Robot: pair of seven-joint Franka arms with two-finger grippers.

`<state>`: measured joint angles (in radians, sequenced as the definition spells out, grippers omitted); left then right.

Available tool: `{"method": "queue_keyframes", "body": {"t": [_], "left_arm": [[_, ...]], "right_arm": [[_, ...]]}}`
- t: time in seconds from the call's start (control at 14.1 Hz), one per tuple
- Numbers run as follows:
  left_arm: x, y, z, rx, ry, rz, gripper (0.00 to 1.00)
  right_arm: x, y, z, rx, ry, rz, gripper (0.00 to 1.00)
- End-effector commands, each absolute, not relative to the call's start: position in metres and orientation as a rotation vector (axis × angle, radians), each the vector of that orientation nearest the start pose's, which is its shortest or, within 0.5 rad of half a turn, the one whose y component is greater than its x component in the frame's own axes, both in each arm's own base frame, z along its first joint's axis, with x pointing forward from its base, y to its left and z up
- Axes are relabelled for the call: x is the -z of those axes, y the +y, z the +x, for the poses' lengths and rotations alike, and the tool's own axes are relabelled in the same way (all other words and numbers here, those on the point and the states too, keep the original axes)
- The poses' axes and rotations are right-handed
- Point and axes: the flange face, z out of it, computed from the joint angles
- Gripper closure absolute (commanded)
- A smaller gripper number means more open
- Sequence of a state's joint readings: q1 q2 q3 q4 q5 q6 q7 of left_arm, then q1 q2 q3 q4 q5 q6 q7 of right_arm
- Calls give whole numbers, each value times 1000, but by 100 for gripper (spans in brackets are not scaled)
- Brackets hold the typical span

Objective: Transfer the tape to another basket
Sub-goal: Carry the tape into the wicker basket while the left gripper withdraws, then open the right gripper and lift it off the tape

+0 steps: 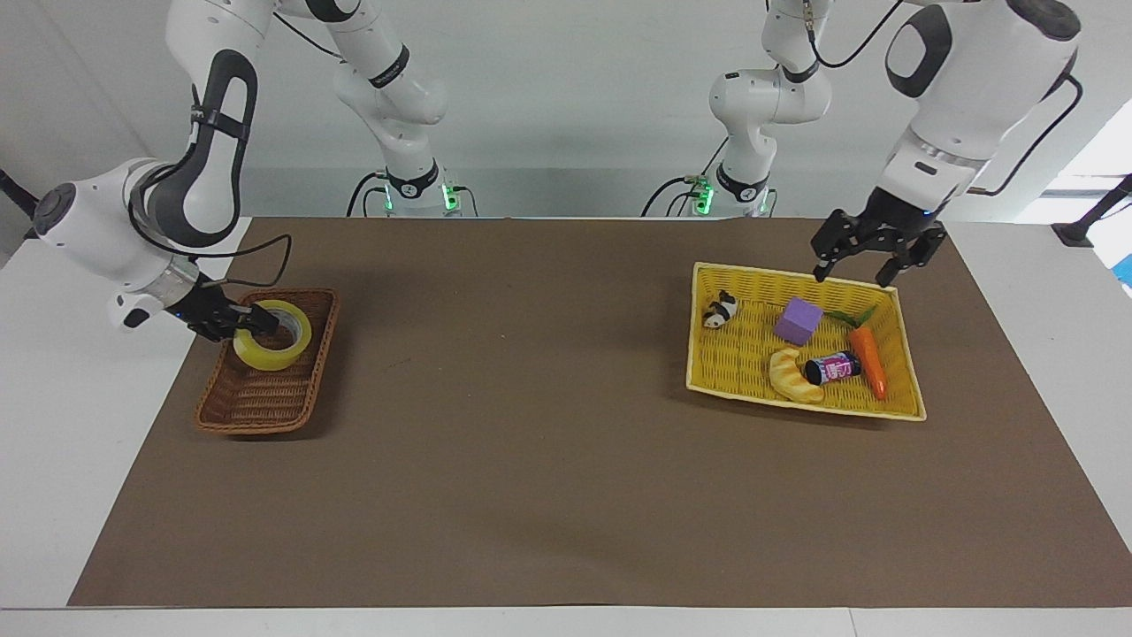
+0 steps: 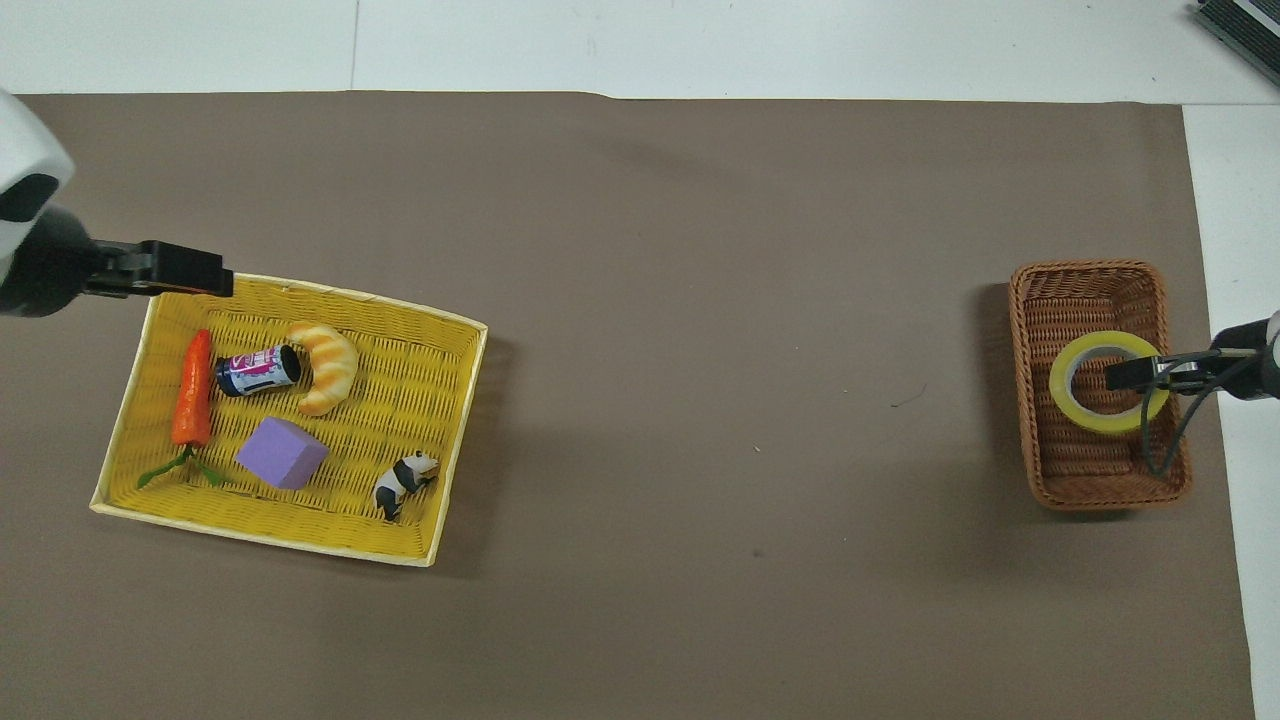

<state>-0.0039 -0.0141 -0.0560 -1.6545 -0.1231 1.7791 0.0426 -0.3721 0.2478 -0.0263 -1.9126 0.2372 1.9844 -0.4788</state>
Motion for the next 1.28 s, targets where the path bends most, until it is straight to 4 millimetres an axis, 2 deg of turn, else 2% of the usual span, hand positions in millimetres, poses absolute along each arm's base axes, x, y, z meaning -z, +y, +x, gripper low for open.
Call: {"method": "queue_keyframes", "body": {"t": [0.0,0.07,0.14,0.21,0.28,0.43,0.5,0.78,1.0,1.07,1.14,1.21], "left_arm": [[-622,-9,560,212,167,-3209,0],[-622,8,558,186,154,-3187,0],[-632,17,556,183,153,-3164,0],[-636,20,555,140,153,-3159,0],[-637,20,556,120,152,-3154,0],[-637,19,556,123,132,-3152,0],[-637,11,557,128,149,-3149,0],[-637,5,555,107,182,-3107,0],[-639,8,552,50,185,-3064,0],[-643,8,552,60,181,-3072,0],[-644,9,552,71,165,-3083,0],[-645,6,553,93,163,-3085,0]], "right_arm": [[-350,-217,553,-88,6,-2881,100],[-348,-217,552,-94,6,-2879,100],[-347,-216,551,-92,15,-2870,100],[-345,-216,551,-90,22,-2861,95],[-345,-216,550,-90,25,-2862,75],[-344,-215,550,-96,29,-2860,17],[-344,-215,550,-96,33,-2860,0],[-348,-214,556,-88,23,-2864,0],[-380,-195,580,-16,-69,-2916,0],[-393,-196,587,8,-104,-2951,0],[-406,-192,593,8,-178,-3014,0],[-419,-181,602,2,-287,-3089,0]]}}
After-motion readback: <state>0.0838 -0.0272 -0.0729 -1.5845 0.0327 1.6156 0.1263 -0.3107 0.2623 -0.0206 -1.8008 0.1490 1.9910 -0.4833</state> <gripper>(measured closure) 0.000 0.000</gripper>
